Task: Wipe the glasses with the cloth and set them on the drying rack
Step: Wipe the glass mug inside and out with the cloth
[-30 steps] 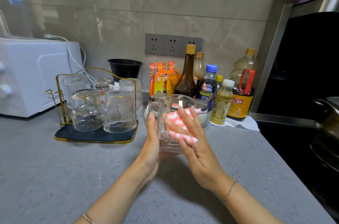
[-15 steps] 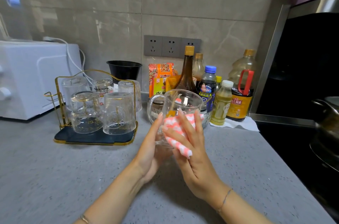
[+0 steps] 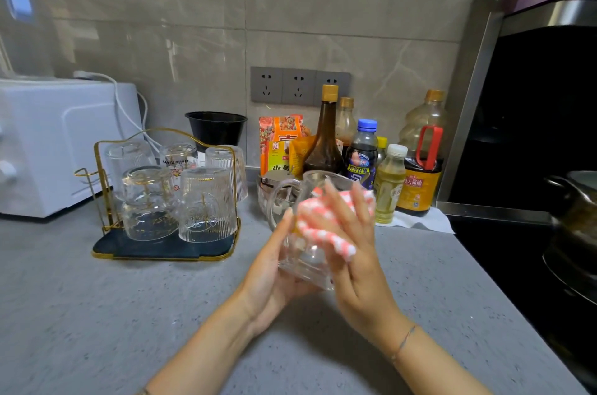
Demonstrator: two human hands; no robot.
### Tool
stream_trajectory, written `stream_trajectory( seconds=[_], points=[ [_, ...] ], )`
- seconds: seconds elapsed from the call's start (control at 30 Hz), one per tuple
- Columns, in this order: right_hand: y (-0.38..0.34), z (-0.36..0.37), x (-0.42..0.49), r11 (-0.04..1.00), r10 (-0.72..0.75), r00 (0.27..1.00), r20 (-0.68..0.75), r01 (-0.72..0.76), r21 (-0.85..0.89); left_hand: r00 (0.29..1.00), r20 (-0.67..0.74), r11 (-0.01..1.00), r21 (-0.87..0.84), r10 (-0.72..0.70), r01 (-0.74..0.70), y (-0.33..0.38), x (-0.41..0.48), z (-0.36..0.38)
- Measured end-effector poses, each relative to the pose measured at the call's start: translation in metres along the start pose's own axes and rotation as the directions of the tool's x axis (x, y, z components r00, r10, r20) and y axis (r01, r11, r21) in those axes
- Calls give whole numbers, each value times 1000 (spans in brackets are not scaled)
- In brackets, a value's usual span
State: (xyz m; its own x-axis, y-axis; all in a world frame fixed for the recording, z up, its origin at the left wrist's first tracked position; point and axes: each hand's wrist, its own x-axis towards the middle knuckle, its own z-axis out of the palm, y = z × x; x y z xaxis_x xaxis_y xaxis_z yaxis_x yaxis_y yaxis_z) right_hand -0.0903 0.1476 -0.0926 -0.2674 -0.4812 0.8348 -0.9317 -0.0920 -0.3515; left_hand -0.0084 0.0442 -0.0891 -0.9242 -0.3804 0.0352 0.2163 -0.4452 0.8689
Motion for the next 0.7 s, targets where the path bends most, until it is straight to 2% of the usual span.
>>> stream_trajectory(
  seconds=[0.17, 0.3, 0.43, 0.53, 0.7],
  points=[
    [8, -16, 13, 976, 207, 971, -116, -198, 86, 999, 30, 999, 15, -42, 42, -6, -2, 4],
    [5, -7, 5, 996, 79, 997, -15, -78, 40, 1000, 18, 1000, -27, -6, 6, -3, 1, 5],
    [-1, 5, -3, 989, 3, 992, 125, -22, 149, 999, 23, 993, -112, 43, -40, 4, 1, 3],
    [1, 7, -8, 987, -19, 987, 157, -7, 164, 998, -1, 988, -142, 67, -67, 6, 0, -1],
    [1, 5, -9, 993, -85, 981, 174, 69, 92, 999, 19, 986, -165, 32, -29, 6, 0, -2]
  ],
)
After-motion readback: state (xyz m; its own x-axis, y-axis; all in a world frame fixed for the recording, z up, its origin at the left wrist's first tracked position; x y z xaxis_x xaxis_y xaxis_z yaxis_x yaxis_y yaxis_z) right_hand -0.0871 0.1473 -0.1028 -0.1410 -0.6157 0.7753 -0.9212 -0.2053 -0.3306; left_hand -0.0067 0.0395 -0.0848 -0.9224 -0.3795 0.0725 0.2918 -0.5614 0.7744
